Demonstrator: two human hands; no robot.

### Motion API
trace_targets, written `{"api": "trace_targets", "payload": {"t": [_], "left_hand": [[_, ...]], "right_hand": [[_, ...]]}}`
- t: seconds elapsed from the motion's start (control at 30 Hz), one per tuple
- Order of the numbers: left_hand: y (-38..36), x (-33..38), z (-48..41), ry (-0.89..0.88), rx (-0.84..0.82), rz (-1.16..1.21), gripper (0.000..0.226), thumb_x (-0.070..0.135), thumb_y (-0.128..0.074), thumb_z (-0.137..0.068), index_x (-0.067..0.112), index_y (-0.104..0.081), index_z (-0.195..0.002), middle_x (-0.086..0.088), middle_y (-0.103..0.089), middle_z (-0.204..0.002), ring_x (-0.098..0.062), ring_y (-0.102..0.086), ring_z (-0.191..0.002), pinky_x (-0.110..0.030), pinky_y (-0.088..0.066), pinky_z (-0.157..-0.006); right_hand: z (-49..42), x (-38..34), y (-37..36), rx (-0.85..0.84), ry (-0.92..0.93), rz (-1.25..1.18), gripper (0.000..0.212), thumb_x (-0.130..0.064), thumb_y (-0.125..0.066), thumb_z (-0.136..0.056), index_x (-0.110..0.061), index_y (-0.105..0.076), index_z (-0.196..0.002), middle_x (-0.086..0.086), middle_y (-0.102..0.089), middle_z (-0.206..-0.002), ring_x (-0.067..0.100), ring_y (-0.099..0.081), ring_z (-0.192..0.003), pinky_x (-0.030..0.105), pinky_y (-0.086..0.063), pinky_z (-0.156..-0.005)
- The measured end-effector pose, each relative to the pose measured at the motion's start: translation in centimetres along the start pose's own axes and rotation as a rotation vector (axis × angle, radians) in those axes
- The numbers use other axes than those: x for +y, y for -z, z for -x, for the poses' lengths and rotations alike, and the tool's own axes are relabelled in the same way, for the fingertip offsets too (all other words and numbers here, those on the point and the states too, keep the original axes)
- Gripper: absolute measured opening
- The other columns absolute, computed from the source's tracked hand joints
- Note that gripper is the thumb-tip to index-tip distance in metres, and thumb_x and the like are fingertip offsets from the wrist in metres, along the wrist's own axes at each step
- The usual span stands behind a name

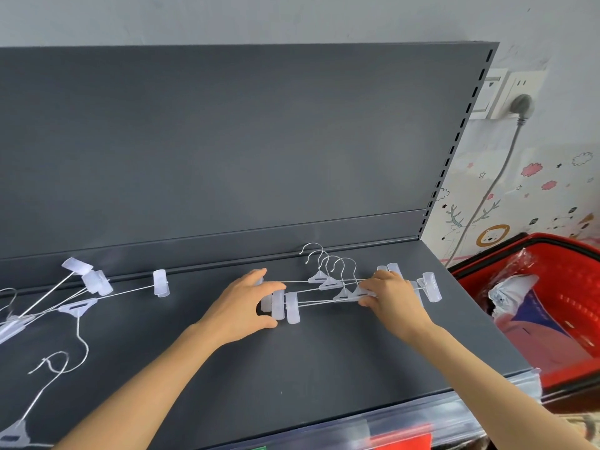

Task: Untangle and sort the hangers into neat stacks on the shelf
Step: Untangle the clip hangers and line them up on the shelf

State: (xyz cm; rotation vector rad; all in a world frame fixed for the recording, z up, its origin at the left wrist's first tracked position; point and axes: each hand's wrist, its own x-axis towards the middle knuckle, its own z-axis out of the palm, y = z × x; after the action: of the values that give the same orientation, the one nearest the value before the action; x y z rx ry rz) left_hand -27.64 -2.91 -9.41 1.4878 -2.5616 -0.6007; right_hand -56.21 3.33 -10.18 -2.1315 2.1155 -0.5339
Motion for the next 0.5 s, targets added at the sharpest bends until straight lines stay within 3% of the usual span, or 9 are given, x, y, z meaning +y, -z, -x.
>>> {"api": "trace_targets", "payload": {"t": [0.27,0.5], "left_hand": [[-0.3,-0.1,-0.2,0.007,0.019,-0.006,0.060,0.040,-0.071,-0.077,0.047,-0.044,-0.129,0.004,-0.015,-0.158,-0.016,-0.020,-0.143,-0.037,-0.031,-0.111],[0.1,0.3,-0.2,0.003,0.015,0.025,0.060,0.037,-0.074,-0.075,0.045,-0.047,-0.128,0.005,-0.016,-0.158,-0.013,-0.020,-0.143,-0.034,-0.029,-0.110]], "right_hand": [[1.2,0.3,-0.5,0.043,-0.042,0.032,0.009,-0.023,-0.060,-0.087,-0.018,-0.066,-0.091,-0.001,-0.055,-0.093,0.023,-0.045,-0.096,0.033,-0.030,-0.074],[0.6,0.1,-1.2,0.029,-0.029,0.024,0.011,-0.021,-0.059,-0.086,-0.011,-0.062,-0.081,0.000,-0.051,-0.085,0.024,-0.043,-0.089,0.031,-0.025,-0.068]]}}
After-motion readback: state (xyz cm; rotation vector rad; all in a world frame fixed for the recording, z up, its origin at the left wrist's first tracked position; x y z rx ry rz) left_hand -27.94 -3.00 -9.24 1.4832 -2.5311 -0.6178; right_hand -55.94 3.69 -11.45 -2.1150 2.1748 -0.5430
